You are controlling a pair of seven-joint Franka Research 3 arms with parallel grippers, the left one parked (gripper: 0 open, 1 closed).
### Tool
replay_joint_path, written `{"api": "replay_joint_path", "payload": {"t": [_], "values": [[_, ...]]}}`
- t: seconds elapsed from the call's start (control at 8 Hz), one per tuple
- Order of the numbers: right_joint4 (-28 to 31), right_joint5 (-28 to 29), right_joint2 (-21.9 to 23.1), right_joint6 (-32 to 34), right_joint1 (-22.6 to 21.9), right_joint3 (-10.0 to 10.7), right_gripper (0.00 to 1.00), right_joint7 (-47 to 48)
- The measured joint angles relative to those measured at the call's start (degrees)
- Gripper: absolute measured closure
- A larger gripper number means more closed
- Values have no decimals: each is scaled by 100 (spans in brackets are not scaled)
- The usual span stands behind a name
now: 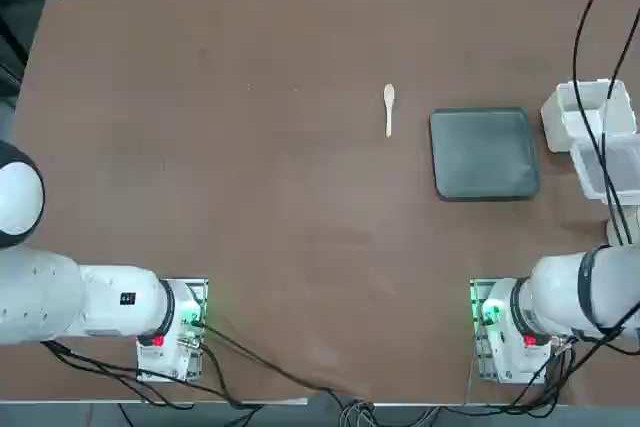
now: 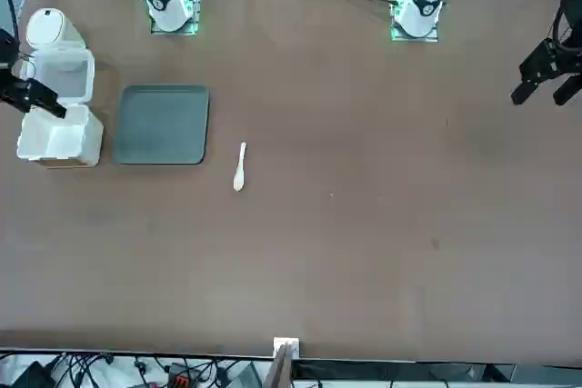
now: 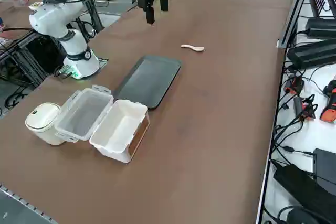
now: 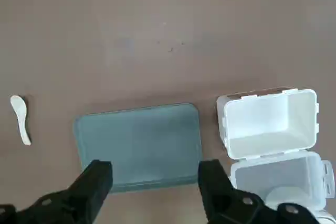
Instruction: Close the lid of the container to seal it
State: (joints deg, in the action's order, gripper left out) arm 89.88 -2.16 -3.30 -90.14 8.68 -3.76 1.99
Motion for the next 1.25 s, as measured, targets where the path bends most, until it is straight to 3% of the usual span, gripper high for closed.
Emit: {"api": "replay_joint_path", "payload": {"t": [0.88, 1.25], "values": [[-24, 0, -5, 215, -3, -1, 0, -1], [463, -11, -4, 266, -26, -5, 0, 3]]}}
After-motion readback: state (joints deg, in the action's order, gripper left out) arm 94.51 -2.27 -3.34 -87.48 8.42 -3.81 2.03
